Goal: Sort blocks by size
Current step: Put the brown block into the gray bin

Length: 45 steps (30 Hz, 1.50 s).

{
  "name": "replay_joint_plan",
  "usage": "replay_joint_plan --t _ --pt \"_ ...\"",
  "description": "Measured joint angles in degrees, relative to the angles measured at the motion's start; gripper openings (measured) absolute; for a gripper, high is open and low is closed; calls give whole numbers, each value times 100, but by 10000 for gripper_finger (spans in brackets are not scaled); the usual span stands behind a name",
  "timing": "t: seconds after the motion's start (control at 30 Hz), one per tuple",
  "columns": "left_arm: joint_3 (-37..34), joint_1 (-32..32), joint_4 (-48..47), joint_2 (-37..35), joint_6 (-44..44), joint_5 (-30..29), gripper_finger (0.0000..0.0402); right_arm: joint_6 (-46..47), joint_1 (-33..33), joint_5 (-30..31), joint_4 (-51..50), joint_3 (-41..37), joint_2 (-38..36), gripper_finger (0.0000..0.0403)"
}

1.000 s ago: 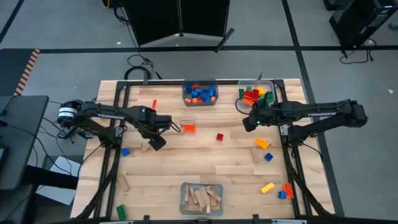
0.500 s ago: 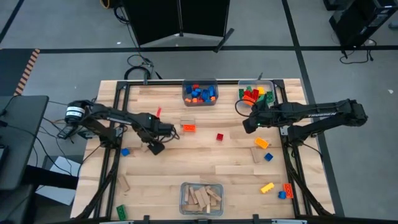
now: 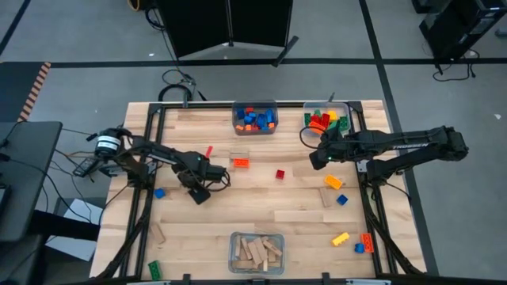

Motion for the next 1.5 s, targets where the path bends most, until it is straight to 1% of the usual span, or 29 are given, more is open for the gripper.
replay_joint_plan --t 0.17,0.2,0.4,0.47,0.57,0.67,0.73,0.83,0.9,1.0,1.1,1.23,1.37,1.5 --pt "46 -40 -35 -9 -43 -1 111 -52 9 -38 -2 0 0 273" --pt "76 -52 -67 -17 -94 -43 104 -67 21 -62 -8 0 0 272" --pt "628 -231 -186 -185 -474 -458 104 -101 236 -79 13 0 0 271" --pt "953 -355 -195 -185 -586 -613 104 -101 374 -85 58 0 0 272" --pt "1534 -535 -170 -187 -624 -1053 104 -105 612 -87 295 -2 -2 270" --pt "2140 -682 -49 -187 -627 -1617 104 -135 848 -90 779 -2 -4 268" --pt "2557 -765 -53 -192 -573 -2071 104 -294 975 -92 1278 -2 -4 268" --pt "3075 -850 99 -192 -294 -2619 104 -726 1137 -92 2188 -2 -4 269" --pt "3341 -876 440 -193 -35 -2823 104 -1189 1239 -95 2771 -2 -4 269" --pt "3582 -876 1231 -194 456 -2850 104 -1933 1355 -203 3661 -2 -4 267" --pt "3650 -875 2243 -194 956 -2800 108 -2776 1450 -333 4426 -2 -4 263" --pt "3650 -874 3261 -185 1474 -2604 113 -3765 1579 -529 5134 -2 -4 259" --pt "3650 -872 3796 -152 1755 -2317 114 -4196 1650 -542 5719 -2 -4 260" --pt "3650 -872 4236 -89 1963 -2217 115 -4384 1655 -580 6162 -2 -4 272"
